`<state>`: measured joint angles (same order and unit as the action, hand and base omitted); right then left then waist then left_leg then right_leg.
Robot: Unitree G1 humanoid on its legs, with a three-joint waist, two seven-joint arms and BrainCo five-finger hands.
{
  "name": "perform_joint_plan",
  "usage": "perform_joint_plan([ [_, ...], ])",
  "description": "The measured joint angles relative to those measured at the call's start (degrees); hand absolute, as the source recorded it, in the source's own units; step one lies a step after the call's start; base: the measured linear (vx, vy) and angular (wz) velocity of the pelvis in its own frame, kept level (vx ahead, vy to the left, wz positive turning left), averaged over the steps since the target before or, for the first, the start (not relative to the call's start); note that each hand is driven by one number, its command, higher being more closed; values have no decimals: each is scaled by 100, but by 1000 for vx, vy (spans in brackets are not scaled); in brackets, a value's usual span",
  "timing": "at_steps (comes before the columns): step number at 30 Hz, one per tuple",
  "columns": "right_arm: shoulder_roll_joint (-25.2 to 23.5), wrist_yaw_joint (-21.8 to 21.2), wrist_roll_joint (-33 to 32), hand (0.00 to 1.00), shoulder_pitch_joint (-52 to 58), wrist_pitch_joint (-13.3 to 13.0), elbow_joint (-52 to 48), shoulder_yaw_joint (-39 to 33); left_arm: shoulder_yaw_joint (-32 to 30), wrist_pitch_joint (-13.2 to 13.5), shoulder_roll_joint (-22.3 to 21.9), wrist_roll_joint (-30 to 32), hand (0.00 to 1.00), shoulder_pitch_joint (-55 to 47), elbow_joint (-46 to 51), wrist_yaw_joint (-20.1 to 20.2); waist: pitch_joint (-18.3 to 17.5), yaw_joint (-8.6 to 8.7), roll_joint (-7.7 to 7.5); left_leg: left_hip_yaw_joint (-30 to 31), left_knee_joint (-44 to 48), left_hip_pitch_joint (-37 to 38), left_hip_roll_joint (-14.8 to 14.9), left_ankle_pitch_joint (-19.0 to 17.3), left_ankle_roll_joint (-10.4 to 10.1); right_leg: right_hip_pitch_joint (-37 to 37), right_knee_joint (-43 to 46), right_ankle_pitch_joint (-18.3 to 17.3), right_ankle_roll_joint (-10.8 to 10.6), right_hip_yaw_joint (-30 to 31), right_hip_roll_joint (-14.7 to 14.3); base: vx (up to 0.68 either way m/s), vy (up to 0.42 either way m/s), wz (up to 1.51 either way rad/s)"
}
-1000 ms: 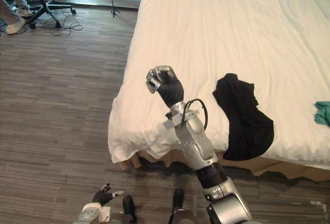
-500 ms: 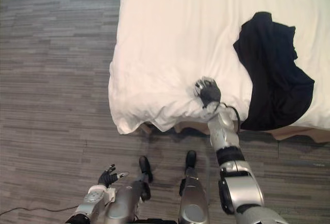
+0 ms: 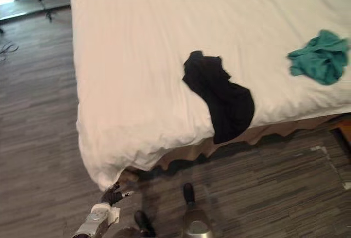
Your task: Tidy the bed and pick cloth on bed and put in laundry
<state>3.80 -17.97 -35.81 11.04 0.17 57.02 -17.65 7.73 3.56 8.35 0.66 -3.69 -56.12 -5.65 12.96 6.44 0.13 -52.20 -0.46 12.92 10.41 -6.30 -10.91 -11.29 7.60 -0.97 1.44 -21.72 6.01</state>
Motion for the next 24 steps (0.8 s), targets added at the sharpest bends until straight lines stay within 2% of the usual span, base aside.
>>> perform_joint_plan([
  [1,-21,-53,12,100,-45,-26,6,14,2,-6,18,-5,0,2,-22,-58,-26,-10,-41,-215,58,76,-15,-34,-47,-1,164,2,11,-280,78,179,-24,-241],
  [2,-37,-105,56,100,-111,-65,65,-4,12,-11,105,-61,0,57,-82,-127,-19,0,-45,-574,525,190,121,-202,-145,32,247,187,41,-459,39,143,-104,-143],
  [3,-45,-111,74,100,-102,-69,74,-6,11,-15,133,-70,0,124,-90,-146,-17,58,-44,-577,873,127,262,-224,-106,52,234,194,88,-492,5,187,-213,-140],
  [4,3,-116,100,100,-81,-75,165,-3,12,-17,150,-70,0,242,-77,-173,-26,94,-84,-414,1825,11,621,-335,113,124,184,125,140,-287,-83,209,-234,-117],
  [5,143,-52,103,100,-115,-157,299,44,-4,-16,132,-85,0,334,-96,-158,88,50,89,336,3411,-307,1225,-261,381,312,122,6,228,153,-311,190,-185,-133],
  [6,193,-7,108,100,-138,-200,289,65,-22,-8,75,-82,0,337,-99,-154,141,44,152,832,3952,-501,1314,-258,513,365,108,-32,284,348,-376,126,-56,-151],
  [8,367,194,172,100,-306,-348,256,69,-207,31,-139,-74,0,344,-144,-145,272,-26,330,2234,4918,-1212,1038,-766,405,378,118,-62,327,988,-530,86,77,-185],
  [9,403,331,224,0,-442,-430,243,85,-343,37,-248,-74,0,301,-193,-147,287,-77,330,2889,4912,-1469,714,-958,449,437,99,-41,306,1519,-647,153,134,-257],
  [10,378,369,261,0,-451,-528,124,97,-462,124,-325,-85,0,231,-180,-152,294,-119,297,3350,4479,-1549,474,-1029,548,517,95,-29,261,2015,-759,164,170,-267],
  [12,368,415,503,0,-479,-569,10,156,-461,212,-349,-102,0,252,-173,-153,287,-241,271,4129,3576,-1545,106,-1065,589,512,38,-25,92,2691,-912,97,150,-218],
  [13,392,415,701,0,-550,-592,9,315,-487,298,-374,-204,0,252,-146,-157,267,-325,248,4763,2921,-1534,-112,-1068,638,422,-2,17,20,3076,-1011,88,164,-247],
  [14,490,411,877,0,-574,-640,-3,512,-561,381,-398,-256,0,261,-146,-155,216,-353,262,5250,2330,-1587,-201,-975,644,346,-52,162,-110,3307,-1111,92,170,-231],
  [15,511,411,892,0,-590,-653,12,596,-580,415,-397,-272,0,271,-163,-154,168,-361,281,5405,2211,-1563,-223,-1005,526,317,-96,244,-158,3440,-1151,119,197,-190],
  [16,491,436,895,0,-489,-661,15,725,-549,520,-385,-297,0,361,-187,-129,74,-241,112,5133,1790,-1333,-255,-1033,504,317,-444,542,-311,3576,-1052,118,225,-111],
  [17,463,461,899,0,-382,-675,26,721,-542,548,-351,-298,0,447,-187,-106,45,-242,42,4942,1584,-1193,-267,-1037,511,306,-536,624,-353,3491,-1002,106,238,-115],
  [18,409,503,923,0,-260,-686,36,739,-508,569,-326,-298,0,513,-189,-61,-3,-323,-50,4650,1328,-986,-260,-1027,513,224,-558,798,-416,3115,-996,49,162,-81],
  [19,393,521,987,0,-221,-702,37,777,-488,568,-298,-294,0,509,-197,-52,-18,-354,-74,4503,1251,-886,-256,-1012,519,235,-594,837,-435,2869,-988,22,98,-114],
  [20,364,544,1167,0,-212,-775,37,916,-413,566,-208,-290,0,473,-280,-20,-42,-359,-106,4183,1166,-641,-281,-1006,527,328,-687,797,-431,2235,-907,30,65,-97],
  [21,306,557,1377,0,-194,-846,38,979,-398,561,-165,-290,0,444,-344,-19,-81,-306,-165,3997,1237,-514,-323,-1000,537,402,-662,698,-244,1759,-787,43,69,-81],
  [22,244,556,1562,0,-158,-898,45,989,-386,563,-120,-296,0,447,-378,-19,-89,-260,-158,3951,1418,-485,-314,-991,552,434,-525,721,-141,1619,-765,39,41,-40],
  [23,267,586,1620,0,-144,-947,47,986,-386,567,-112,-300,0,452,-378,-20,-95,-258,-147,3934,1506,-489,-312,-980,568,433,-448,743,-128,1588,-770,21,18,-39],
  [24,316,641,1789,0,-151,-993,84,1003,-382,564,-99,-305,0,489,-382,-19,-121,-274,-131,3866,1576,-492,-306,-869,654,423,-394,888,-298,1714,-812,2,-5,-39],
])
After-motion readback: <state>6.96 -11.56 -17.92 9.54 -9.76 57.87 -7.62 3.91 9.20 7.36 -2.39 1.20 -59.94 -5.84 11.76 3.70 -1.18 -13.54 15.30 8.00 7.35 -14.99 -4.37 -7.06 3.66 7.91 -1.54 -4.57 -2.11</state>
